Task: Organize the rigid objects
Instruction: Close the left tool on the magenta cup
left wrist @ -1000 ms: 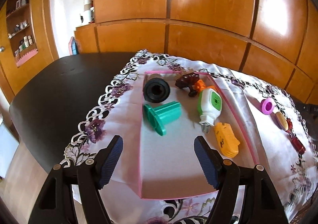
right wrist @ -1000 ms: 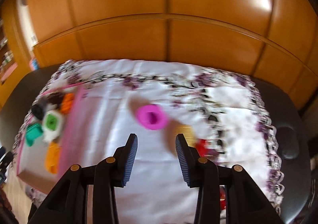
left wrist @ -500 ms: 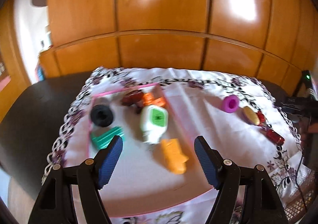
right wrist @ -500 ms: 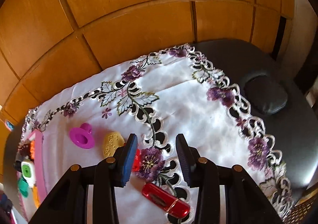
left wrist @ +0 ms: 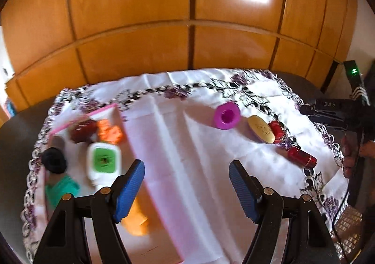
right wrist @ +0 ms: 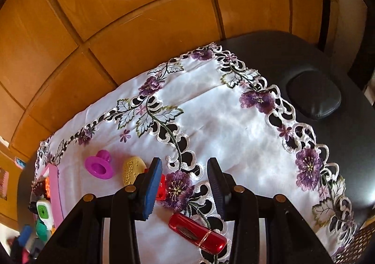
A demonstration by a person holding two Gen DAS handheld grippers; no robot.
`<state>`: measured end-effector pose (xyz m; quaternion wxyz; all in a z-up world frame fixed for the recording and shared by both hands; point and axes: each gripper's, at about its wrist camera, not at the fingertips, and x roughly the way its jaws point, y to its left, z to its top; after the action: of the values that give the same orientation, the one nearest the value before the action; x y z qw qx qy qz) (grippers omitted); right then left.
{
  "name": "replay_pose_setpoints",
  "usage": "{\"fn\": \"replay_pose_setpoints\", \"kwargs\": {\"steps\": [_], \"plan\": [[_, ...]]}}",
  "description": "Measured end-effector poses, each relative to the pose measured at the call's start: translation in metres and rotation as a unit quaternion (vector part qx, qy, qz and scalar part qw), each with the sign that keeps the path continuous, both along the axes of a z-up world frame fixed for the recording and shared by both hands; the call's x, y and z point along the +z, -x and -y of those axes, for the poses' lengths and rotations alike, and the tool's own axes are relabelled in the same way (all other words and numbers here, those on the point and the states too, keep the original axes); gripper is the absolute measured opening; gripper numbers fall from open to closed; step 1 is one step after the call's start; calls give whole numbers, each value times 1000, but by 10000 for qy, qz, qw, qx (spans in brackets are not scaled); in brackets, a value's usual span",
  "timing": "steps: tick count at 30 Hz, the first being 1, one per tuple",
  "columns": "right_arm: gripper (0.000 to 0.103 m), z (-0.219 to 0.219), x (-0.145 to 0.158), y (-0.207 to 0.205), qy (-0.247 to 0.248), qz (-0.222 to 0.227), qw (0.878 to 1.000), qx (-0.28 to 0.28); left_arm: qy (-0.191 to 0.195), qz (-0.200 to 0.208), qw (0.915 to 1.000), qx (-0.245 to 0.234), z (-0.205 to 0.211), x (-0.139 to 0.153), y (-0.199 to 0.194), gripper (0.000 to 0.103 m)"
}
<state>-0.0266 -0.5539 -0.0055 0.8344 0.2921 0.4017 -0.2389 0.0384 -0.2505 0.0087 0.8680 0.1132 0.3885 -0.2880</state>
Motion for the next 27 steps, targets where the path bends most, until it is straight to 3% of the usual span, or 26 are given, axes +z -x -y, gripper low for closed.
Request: {"fn": "replay_pose_setpoints", "kwargs": {"steps": [4, 7, 19, 22, 23, 24, 27], "plan": [[40, 0, -1, -1, -81, -20, 10000, 19, 80, -335, 9993, -166, 33, -13, -16, 75], [40, -1, -3, -3, -114, -51, 9999, 97, 29, -351, 9992, -182, 55, -22, -26, 87], [41, 0, -10, -7, -421, -41, 9989, 181, 218, -724, 9971, -121, 129, -52, -86, 91], [41, -2, -12, -10, -484, -85, 9985, 257, 202, -902, 9956, -119, 139, -62, -99, 82], [41, -2, -13, -11, -488, -95, 9984, 278, 155, -1026, 9944, -180, 144, -68, -104, 64], [41, -3, -13, -11, -486, -103, 9983, 295, 114, -1123, 9933, -238, 147, -73, -106, 55], [41, -2, -14, -11, -509, -117, 9982, 279, 303, -1269, 9911, -250, 140, -80, -108, 55]]}}
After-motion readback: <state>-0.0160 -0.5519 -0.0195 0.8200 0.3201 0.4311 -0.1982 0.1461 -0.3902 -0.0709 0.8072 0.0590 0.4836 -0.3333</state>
